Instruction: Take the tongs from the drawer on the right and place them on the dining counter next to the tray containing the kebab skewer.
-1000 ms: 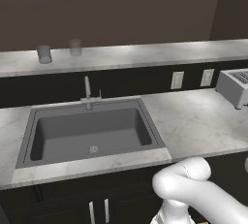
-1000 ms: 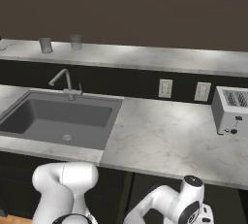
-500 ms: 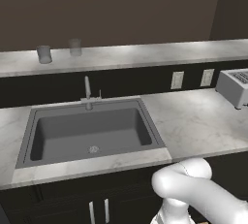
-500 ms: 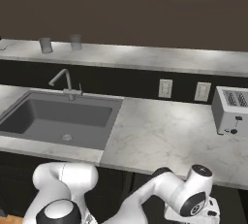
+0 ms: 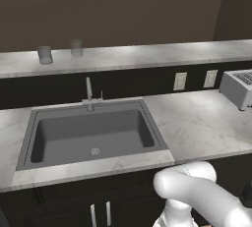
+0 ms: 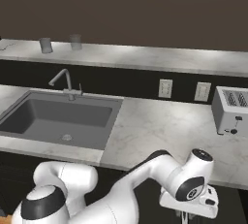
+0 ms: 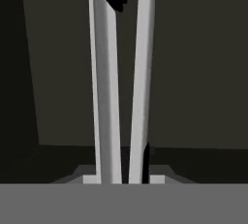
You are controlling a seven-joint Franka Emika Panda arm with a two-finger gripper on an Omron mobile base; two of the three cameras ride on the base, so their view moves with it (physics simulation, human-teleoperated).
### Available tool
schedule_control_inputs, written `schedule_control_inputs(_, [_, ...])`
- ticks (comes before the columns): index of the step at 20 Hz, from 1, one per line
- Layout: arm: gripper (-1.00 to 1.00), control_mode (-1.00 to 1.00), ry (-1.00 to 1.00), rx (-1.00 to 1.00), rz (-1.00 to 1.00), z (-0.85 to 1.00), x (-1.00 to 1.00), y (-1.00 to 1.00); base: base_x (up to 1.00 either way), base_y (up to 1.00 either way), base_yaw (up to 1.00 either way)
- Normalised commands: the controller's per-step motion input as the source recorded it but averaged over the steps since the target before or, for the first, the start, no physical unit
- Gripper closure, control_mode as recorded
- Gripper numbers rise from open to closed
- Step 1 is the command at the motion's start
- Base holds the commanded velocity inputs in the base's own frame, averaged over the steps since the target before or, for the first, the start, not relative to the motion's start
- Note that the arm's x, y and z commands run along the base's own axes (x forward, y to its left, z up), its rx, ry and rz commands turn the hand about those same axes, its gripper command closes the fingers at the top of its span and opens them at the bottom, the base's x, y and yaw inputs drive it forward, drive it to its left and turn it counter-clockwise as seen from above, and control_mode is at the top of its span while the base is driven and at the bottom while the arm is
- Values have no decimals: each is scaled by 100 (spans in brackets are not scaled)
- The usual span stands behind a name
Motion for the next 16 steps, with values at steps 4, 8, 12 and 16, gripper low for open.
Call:
schedule_control_inputs(4, [100,-100,0,0,-14,59,-1,37,0,0,0])
schedule_control_inputs(8, [100,-100,0,0,-15,57,0,40,0,0,0])
schedule_control_inputs(12, [100,-100,2,0,-11,60,0,42,0,0,0])
schedule_control_inputs(16, [100,-100,0,0,-13,49,11,58,0,0,0])
